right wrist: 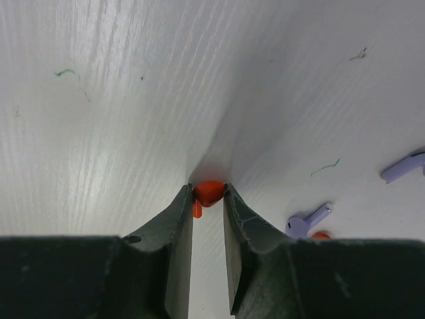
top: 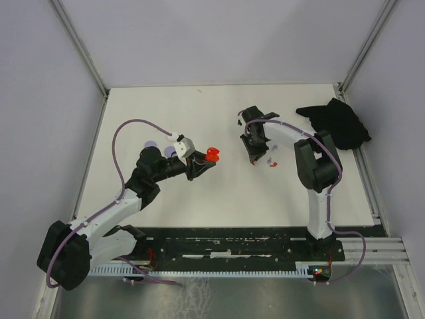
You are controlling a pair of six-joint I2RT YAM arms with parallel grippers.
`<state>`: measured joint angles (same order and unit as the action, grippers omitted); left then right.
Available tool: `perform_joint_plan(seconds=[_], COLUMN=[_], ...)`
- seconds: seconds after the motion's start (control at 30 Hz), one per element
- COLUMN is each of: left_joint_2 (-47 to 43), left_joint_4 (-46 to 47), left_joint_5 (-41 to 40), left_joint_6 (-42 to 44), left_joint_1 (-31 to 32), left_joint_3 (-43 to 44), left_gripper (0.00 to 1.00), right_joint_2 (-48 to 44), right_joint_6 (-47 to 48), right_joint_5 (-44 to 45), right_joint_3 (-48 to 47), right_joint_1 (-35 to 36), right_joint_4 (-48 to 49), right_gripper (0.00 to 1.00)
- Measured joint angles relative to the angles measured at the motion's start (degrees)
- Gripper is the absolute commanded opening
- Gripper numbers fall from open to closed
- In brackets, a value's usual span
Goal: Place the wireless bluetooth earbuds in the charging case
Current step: Pick up the earbud from the center of the board, then place the earbud in the charging case.
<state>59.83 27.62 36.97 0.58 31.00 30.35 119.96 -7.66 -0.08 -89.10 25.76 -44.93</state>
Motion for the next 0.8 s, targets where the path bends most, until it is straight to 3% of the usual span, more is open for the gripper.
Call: perform_joint_plan(seconds=[0.37,0.8], left_joint_2=[0.0,0.4], left_joint_4=[8.0,19.6], left_joint_5=[-0.9,-1.6], left_joint_6=[-1.4,-5.9], left_joint_1=[0.0,0.0], left_joint_3=[-2.3,-4.5], left_gripper=[0.03,0.03], right_joint_2=[-15.5,-40.5], right_joint_6=[-1.2,-4.1], right_joint_5=[-1.4,-4.6], right_joint_3=[5.6,10.8], right_joint_1=[2.7,10.6], right_joint_4=[3.0,16.1], right_gripper=[0.20,0.19])
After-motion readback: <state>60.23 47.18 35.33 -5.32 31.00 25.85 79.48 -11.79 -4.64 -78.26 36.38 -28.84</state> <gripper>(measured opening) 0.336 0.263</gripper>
